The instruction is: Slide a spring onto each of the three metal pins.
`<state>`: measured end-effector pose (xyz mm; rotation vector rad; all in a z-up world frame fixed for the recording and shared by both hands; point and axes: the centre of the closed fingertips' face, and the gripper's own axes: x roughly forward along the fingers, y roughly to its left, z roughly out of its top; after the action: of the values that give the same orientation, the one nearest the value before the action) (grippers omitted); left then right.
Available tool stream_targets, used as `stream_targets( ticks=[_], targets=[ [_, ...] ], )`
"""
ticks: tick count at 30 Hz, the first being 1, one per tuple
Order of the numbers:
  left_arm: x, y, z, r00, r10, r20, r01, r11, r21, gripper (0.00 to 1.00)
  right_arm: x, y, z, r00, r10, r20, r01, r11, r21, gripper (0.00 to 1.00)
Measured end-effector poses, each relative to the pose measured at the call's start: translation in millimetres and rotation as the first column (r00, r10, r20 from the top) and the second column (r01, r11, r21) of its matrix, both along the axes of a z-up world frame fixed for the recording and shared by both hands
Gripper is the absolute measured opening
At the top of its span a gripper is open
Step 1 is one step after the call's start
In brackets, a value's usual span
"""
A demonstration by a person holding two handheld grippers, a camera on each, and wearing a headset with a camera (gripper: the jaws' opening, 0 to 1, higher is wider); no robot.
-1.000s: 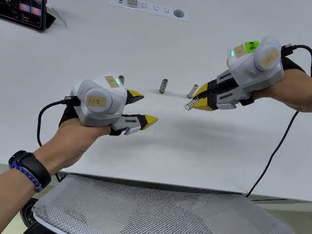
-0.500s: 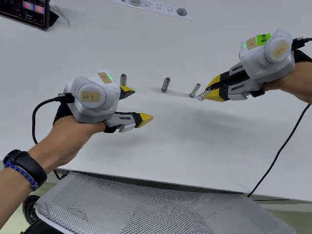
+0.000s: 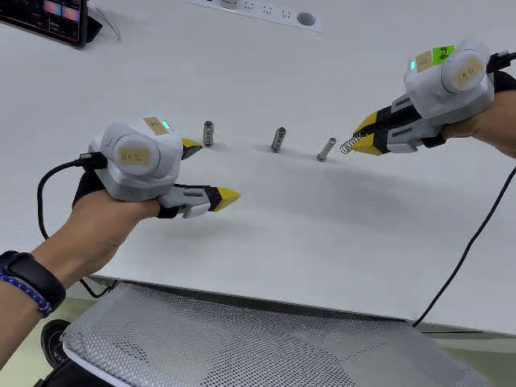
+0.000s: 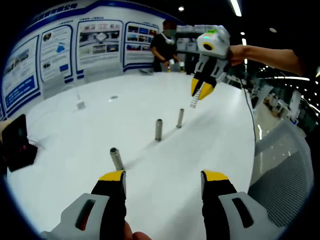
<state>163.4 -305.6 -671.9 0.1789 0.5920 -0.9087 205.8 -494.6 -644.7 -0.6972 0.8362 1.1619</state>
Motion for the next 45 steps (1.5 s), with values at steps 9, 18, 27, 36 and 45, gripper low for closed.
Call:
stream_targets(
  ticks=[9, 18, 27, 36, 45],
  targets=[
    [1.3, 11.5, -5.4, 0.999, 0.035, -0.02, -0.035, 0.999, 0.009, 0.69, 14.1, -1.8, -7.8, 1.0, -0.028, 0.004, 0.028, 1.0, -0.007, 0.12],
    [-1.2, 18.5, -9.7, 0.998, 0.052, -0.037, -0.052, 0.999, 0.014, 0.73, 19.3, 1.9, -8.7, 1.0, -0.026, 0.002, 0.026, 1.0, -0.005, 0.12],
    [-2.4, 14.6, -10.3, 0.998, 0.048, -0.045, -0.048, 0.999, 0.009, 0.73, 20.4, 6.8, -9.0, 1.0, -0.01, 0.003, 0.01, 1.0, -0.01, 0.12],
    [-3.3, 13.8, -7.9, 0.998, 0.048, -0.044, -0.047, 0.999, 0.006, 0.74, 21.8, 10.0, -13.2, 1.0, -0.001, -0.006, 0.001, 1.0, -0.015, 0.12],
    [-0.8, 18.7, -4.0, 0.998, 0.058, -0.035, -0.057, 0.998, 0.006, 0.74, 23.8, 13.0, -21.2, 1.0, 0.0, -0.021, -0.001, 1.0, -0.022, 0.12]
  ],
)
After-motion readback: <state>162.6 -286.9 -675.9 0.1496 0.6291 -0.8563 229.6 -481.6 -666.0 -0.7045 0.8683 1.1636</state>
